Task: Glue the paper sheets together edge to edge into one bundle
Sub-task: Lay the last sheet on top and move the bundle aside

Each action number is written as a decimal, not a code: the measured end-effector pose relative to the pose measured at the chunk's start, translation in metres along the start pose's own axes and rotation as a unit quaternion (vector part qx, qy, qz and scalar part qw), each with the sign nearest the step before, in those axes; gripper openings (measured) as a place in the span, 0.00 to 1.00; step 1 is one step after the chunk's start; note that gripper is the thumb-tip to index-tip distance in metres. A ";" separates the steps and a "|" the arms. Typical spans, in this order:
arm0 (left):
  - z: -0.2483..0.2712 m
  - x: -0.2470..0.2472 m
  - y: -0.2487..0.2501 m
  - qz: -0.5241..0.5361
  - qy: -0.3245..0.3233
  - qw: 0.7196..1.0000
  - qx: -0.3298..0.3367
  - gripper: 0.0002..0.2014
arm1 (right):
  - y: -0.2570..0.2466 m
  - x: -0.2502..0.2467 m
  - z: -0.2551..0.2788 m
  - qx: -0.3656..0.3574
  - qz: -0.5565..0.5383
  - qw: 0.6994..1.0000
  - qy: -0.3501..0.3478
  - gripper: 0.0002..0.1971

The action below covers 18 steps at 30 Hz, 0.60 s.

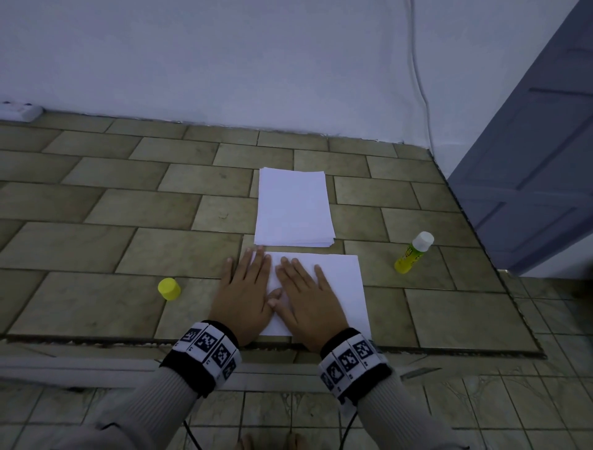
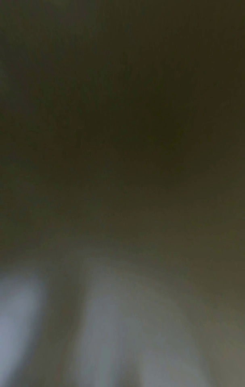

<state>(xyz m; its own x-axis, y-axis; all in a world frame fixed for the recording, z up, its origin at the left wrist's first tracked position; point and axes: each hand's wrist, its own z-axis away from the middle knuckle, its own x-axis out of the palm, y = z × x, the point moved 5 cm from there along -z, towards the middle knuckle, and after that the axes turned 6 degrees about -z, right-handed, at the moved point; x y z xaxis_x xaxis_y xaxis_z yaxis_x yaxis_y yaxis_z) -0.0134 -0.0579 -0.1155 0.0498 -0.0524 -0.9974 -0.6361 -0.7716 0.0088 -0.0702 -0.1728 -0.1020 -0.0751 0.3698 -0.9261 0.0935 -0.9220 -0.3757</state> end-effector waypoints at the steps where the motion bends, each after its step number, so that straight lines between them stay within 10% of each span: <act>1: 0.000 0.000 0.000 -0.004 -0.003 1.000 -0.003 0.36 | 0.005 -0.001 0.003 -0.008 0.013 1.000 -0.002 0.45; 12: 0.000 -0.003 0.000 0.001 -0.011 1.000 -0.016 0.35 | 0.077 -0.032 0.035 0.172 0.057 0.983 0.019 0.51; 18: 0.000 -0.001 0.001 -0.009 -0.038 0.999 -0.013 0.38 | 0.074 -0.070 0.043 0.240 -0.074 0.968 0.012 0.32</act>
<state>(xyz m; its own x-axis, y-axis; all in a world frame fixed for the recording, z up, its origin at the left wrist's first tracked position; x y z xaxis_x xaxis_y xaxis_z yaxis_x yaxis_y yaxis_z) -0.0141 -0.0588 -0.1142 0.0006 0.0089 -1.0000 -0.6150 -0.7885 -0.0074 -0.1008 -0.2718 -0.0632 -0.0280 0.4991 -0.8661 -0.3892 -0.8035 -0.4505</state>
